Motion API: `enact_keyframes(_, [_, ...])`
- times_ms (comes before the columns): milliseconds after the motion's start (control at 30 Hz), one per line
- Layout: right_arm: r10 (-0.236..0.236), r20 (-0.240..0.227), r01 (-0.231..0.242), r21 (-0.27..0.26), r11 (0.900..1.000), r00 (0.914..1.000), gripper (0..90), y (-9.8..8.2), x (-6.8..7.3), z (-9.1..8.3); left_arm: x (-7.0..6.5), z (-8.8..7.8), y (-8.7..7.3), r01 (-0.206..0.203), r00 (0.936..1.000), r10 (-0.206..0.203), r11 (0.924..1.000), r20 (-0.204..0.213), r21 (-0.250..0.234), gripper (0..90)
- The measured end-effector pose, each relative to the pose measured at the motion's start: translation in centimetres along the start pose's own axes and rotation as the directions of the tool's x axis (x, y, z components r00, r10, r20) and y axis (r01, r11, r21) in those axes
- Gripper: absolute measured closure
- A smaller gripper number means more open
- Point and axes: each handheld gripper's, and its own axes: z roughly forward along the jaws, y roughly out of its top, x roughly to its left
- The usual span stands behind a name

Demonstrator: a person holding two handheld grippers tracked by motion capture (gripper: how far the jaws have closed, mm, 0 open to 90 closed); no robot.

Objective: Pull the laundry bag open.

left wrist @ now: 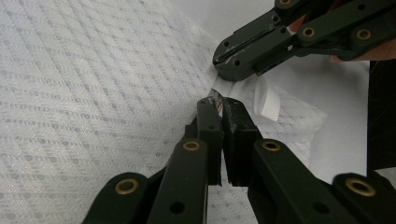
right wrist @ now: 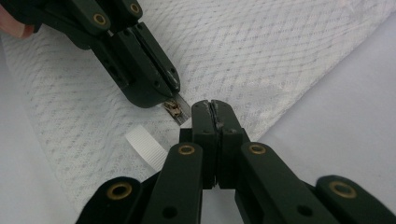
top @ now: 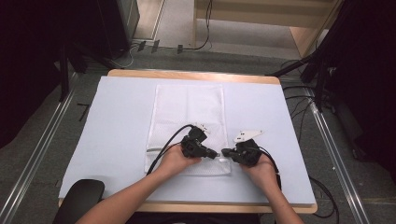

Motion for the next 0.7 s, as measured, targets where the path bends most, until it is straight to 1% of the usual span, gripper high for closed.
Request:
enact_keyframes(67, [-0.009, 0.005, 0.009, 0.004, 1.0, 0.9999, 90.0, 0.0, 0.1, 0.0, 0.2, -0.2, 0.0, 0.01, 0.9999, -0.01, 1.0, 0.011, 0.002, 88.1])
enact_keyframes(167, [-0.008, 0.0, 0.008, 0.002, 1.0, 1.0, 90.0, 0.0, 0.0, 0.0, 0.4, -0.4, 0.0, 0.023, 0.9995, -0.023, 0.9997, 0.02, 0.007, 88.1])
enact_keyframes(267, [-0.004, -0.004, 0.004, -0.002, 1.0, 1.0, 90.0, -0.1, 0.0, 0.0, 0.5, -0.5, -0.1, 0.027, 0.9992, -0.028, 0.9996, 0.028, 0.007, 88.1])
enact_keyframes(333, [-0.006, -0.004, 0.006, -0.002, 1.0, 1.0, 90.0, -0.1, 0.0, 0.0, 0.5, -0.6, -0.2, 0.021, 0.9994, -0.022, 0.9997, 0.028, 0.014, 88.1])
enact_keyframes(400, [-0.008, -0.008, 0.008, -0.004, 1.0, 0.9999, 90.0, -0.1, -0.1, 0.0, 0.6, -0.8, -0.2, 0.027, 0.9993, -0.028, 0.9995, 0.026, 0.014, 88.1])
enact_keyframes(567, [-0.005, -0.009, 0.005, -0.002, 1.0, 0.9999, 90.0, -0.1, -0.1, 0.0, 0.8, -1.1, -0.4, 0.026, 0.9994, -0.027, 0.9995, 0.024, 0.02, 88.1])
enact_keyframes(600, [-0.007, -0.01, 0.007, -0.004, 1.0, 0.9999, 90.0, -0.1, -0.1, 0.0, 0.8, -1.3, -0.5, 0.026, 0.9992, -0.027, 0.9993, 0.029, 0.025, 88.1])
enact_keyframes(633, [-0.012, -0.011, 0.012, -0.005, 1.0, 0.9999, 90.0, -0.1, -0.2, 0.0, 0.8, -1.4, -0.5, 0.032, 0.9993, -0.032, 0.9992, 0.021, 0.024, 88.1])
enact_keyframes(667, [-0.015, -0.011, 0.015, -0.005, 1.0, 0.9998, 90.0, -0.1, -0.2, 0.0, 0.9, -1.6, -0.6, 0.03, 0.9991, -0.031, 0.9993, 0.029, 0.023, 88.1])
enact_keyframes(700, [-0.018, -0.012, 0.017, -0.002, 1.0, 0.9998, 90.0, -0.1, -0.2, 0.0, 1.0, -1.7, -0.6, 0.032, 0.9991, -0.032, 0.9992, 0.026, 0.024, 88.1])
